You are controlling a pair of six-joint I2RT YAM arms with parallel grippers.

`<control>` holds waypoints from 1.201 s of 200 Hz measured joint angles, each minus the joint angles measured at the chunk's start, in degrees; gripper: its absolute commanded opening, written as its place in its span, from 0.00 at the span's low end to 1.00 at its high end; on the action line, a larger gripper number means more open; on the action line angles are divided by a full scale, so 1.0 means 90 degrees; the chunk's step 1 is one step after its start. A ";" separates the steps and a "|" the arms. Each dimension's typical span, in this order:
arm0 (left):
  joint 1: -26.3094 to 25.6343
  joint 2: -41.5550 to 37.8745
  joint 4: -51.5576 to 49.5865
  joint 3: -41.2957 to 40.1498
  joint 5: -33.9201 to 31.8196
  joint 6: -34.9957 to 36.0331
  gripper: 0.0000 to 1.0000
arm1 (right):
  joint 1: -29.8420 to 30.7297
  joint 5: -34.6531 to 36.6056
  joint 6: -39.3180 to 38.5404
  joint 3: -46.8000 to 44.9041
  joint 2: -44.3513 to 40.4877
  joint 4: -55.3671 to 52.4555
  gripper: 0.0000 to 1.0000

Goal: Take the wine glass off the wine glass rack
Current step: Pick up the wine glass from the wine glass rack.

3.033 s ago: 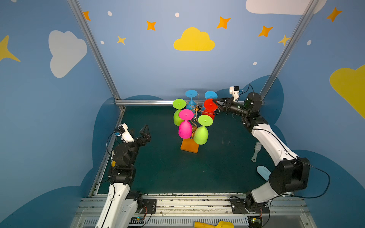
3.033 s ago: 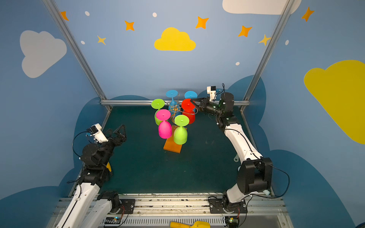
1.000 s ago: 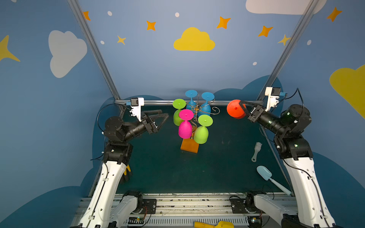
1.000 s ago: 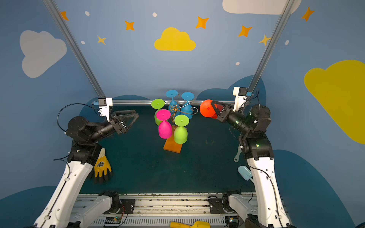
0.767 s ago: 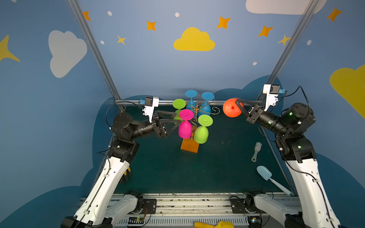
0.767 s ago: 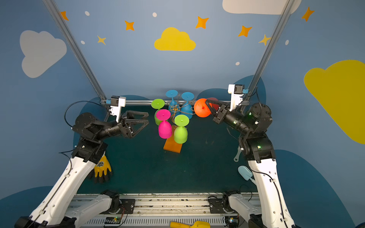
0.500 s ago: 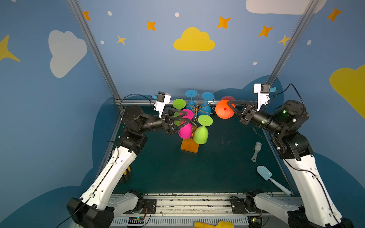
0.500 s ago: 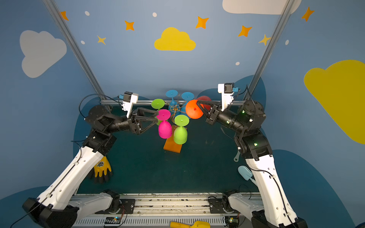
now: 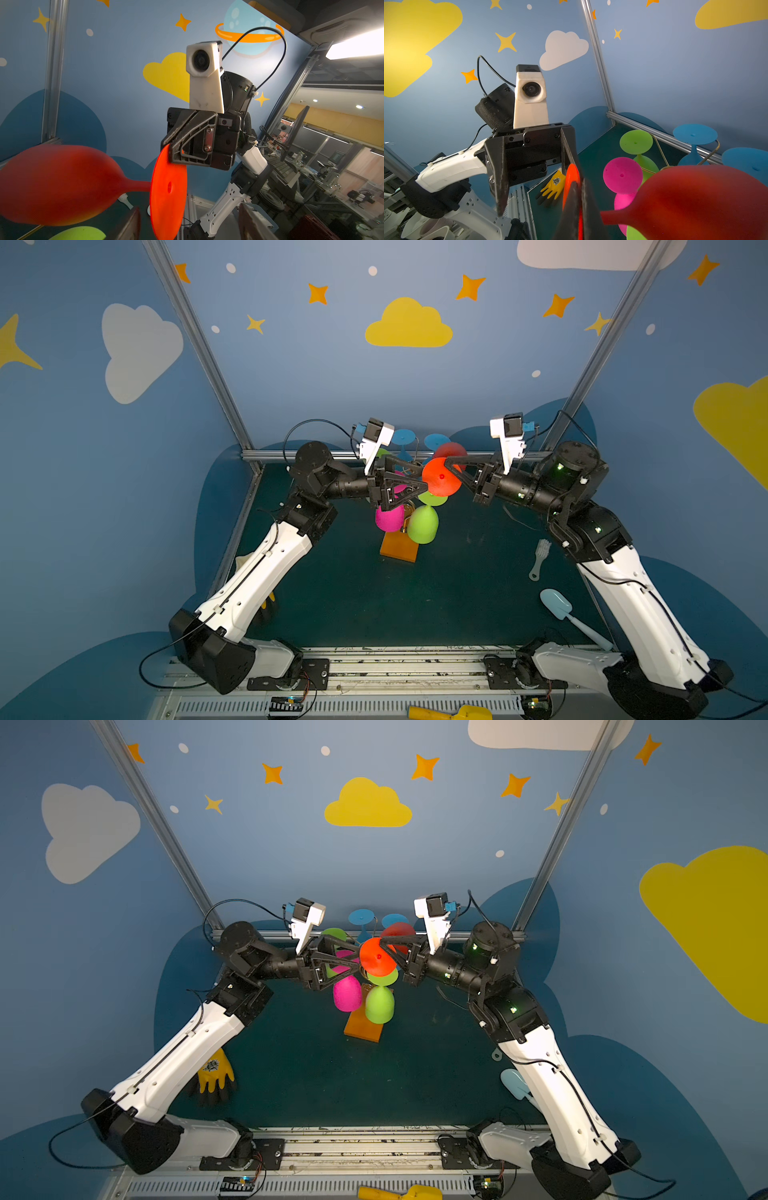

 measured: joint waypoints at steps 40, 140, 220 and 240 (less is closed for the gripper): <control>-0.0053 0.0316 0.0061 0.0141 0.0109 -0.0124 0.56 | 0.0070 0.0063 -0.0056 0.0000 0.0070 0.0002 0.00; -0.0022 0.0440 -0.0061 0.0146 -0.0017 -0.0080 0.13 | 0.0073 0.0073 -0.0100 0.0138 0.0284 0.0073 0.00; 0.0328 0.0177 0.0243 -0.0148 0.0301 -0.0806 0.03 | 0.0180 -0.0024 -0.0420 0.0289 0.0328 -0.0019 0.00; 0.0610 0.0056 0.0697 -0.0410 0.0435 -0.1355 0.03 | 0.0240 0.0044 -0.0566 0.0204 0.0316 -0.0090 0.25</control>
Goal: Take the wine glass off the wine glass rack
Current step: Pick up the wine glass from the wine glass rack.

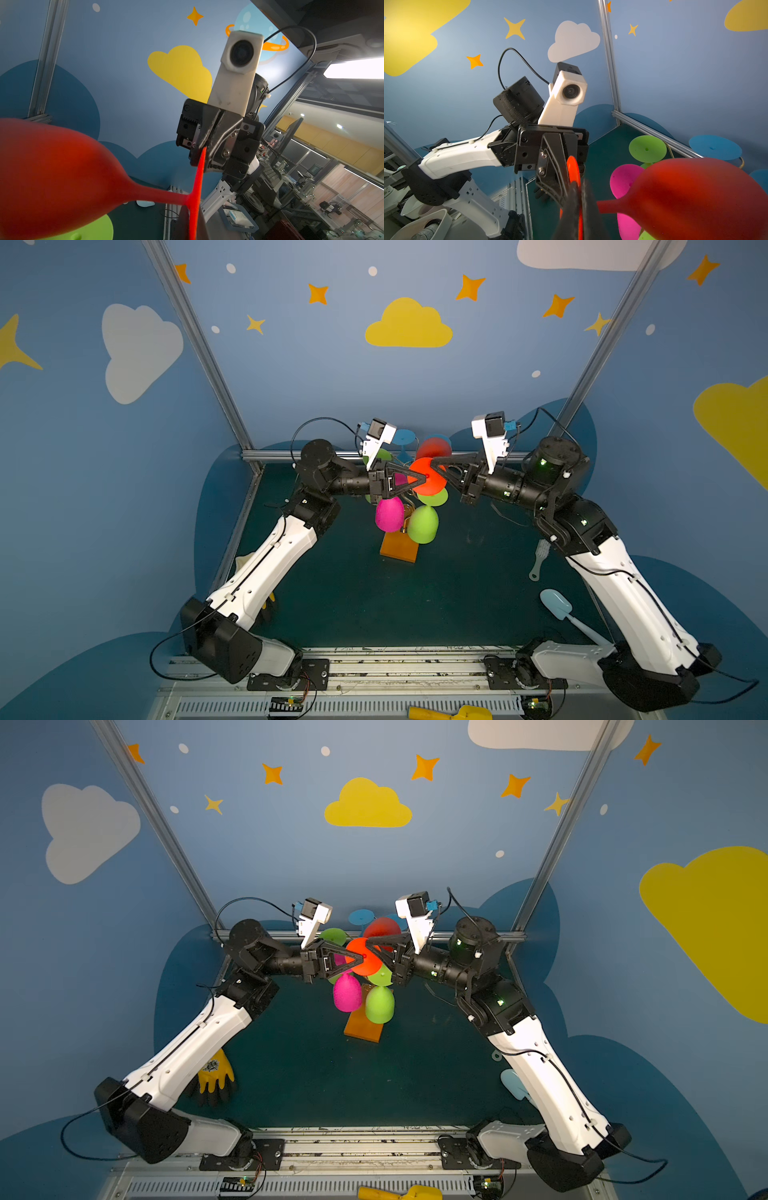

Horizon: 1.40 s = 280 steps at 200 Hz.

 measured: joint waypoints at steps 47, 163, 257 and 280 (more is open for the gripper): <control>0.0784 -0.0199 0.0527 -0.0061 -0.0104 -0.0733 0.03 | -0.0520 0.0605 -0.0447 -0.0107 -0.0573 -0.0304 0.67; 0.0736 -0.0121 0.0998 0.0350 0.0425 -0.2016 0.03 | -0.0602 0.0408 -0.3038 -0.1481 -0.1132 0.0449 0.92; 0.0731 -0.0029 0.1115 0.0367 0.0442 -0.2504 0.03 | -0.0364 -0.0194 -0.4590 -0.1302 -0.0284 0.1180 0.94; 0.0716 0.0019 0.1161 0.0391 0.0437 -0.2606 0.03 | -0.0340 -0.0192 -0.4702 -0.1127 0.0044 0.1243 0.94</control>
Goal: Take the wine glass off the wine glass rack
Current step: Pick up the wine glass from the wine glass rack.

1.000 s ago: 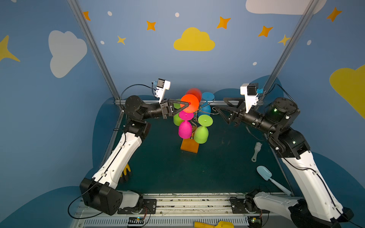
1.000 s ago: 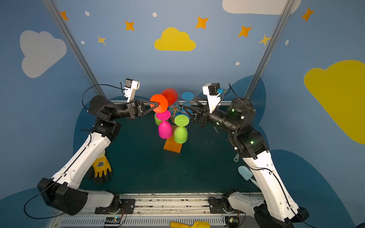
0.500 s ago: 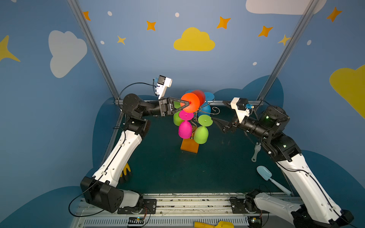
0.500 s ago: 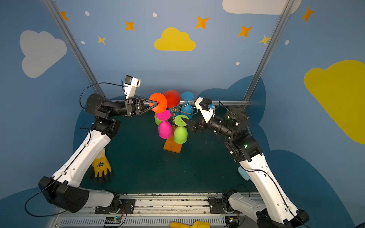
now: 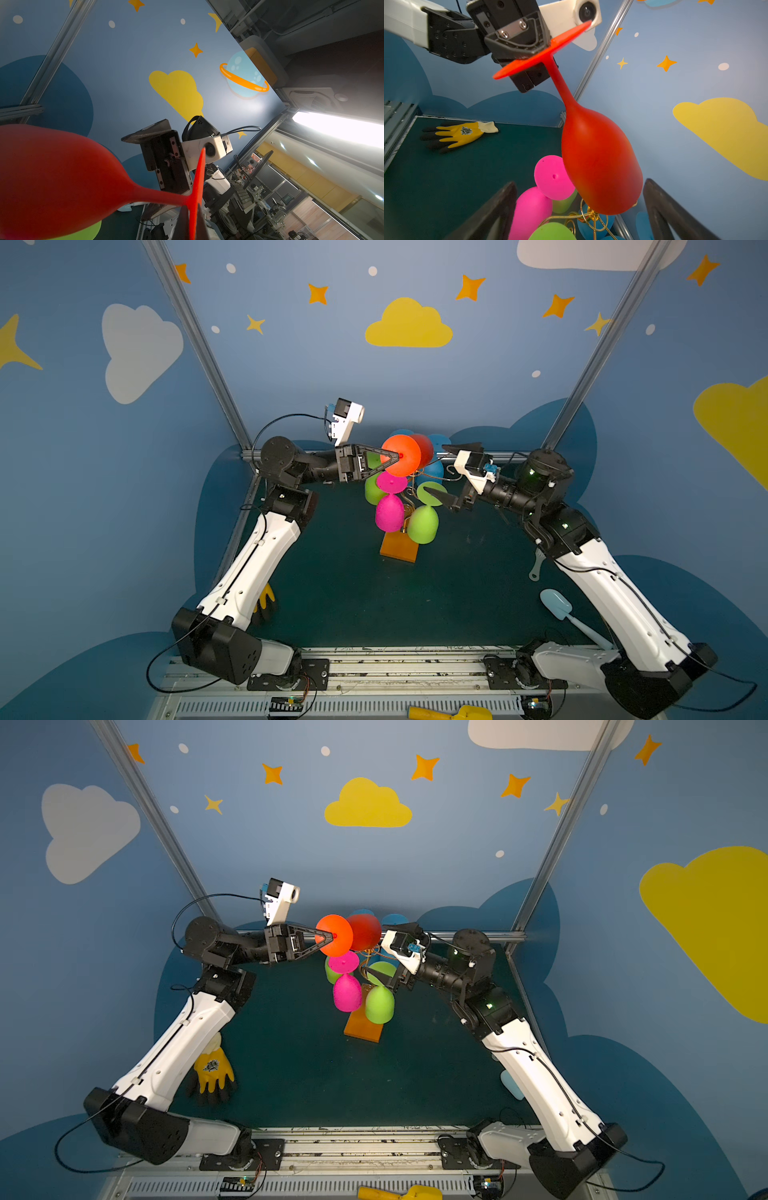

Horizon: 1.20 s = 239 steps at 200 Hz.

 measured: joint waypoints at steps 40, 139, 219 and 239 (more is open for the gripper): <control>-0.0046 0.0034 -0.0002 0.0000 -0.0007 -0.0070 0.03 | 0.0034 0.0012 -0.0148 0.0323 0.0423 0.0104 0.94; -0.0119 0.0051 0.0017 0.0063 -0.0051 -0.0187 0.03 | 0.0087 0.0092 -0.0284 0.0862 0.1256 0.0250 0.94; -0.0114 0.0051 0.0087 0.0063 -0.0070 -0.0328 0.03 | 0.0231 0.0257 -0.0330 0.1039 0.1508 0.0248 0.86; -0.0109 0.0051 0.0095 0.0063 -0.0129 -0.0355 0.03 | 0.0257 0.0301 -0.0398 0.1042 0.1515 0.0243 0.75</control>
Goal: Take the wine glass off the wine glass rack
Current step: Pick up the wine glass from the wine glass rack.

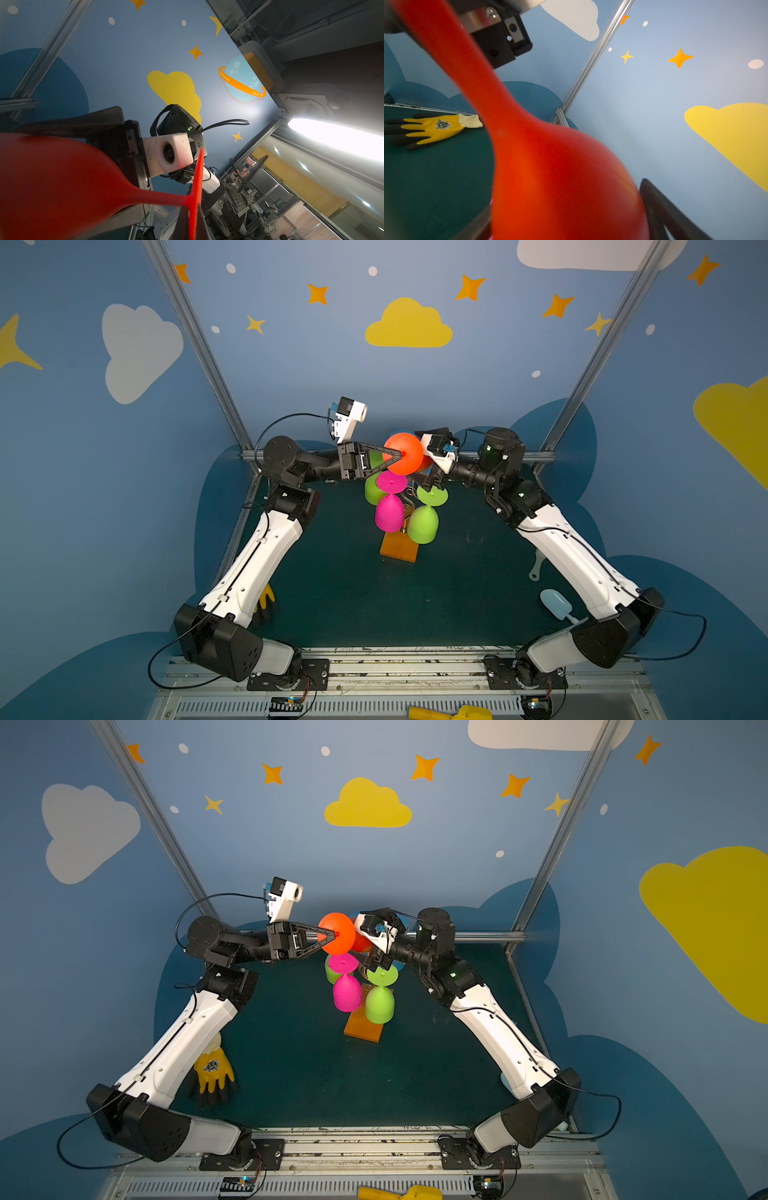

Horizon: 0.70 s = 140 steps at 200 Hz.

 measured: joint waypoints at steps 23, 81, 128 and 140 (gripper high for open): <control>0.0002 0.0000 0.0027 0.0002 -0.0053 -0.0051 0.04 | 0.0034 0.0034 -0.0085 0.0000 0.0000 -0.0019 0.67; -0.0002 0.0000 0.0090 0.0005 -0.0058 -0.0075 0.08 | 0.0121 0.0192 -0.0107 -0.0051 -0.0019 -0.0015 0.70; -0.0005 0.0000 0.0107 0.0005 -0.0036 -0.0121 0.08 | 0.0185 0.0265 -0.0053 -0.0102 -0.0090 -0.0015 0.86; -0.0010 0.0000 0.0143 0.0005 -0.0019 -0.0153 0.08 | 0.0197 0.0284 -0.0046 -0.0119 -0.0119 -0.0012 0.86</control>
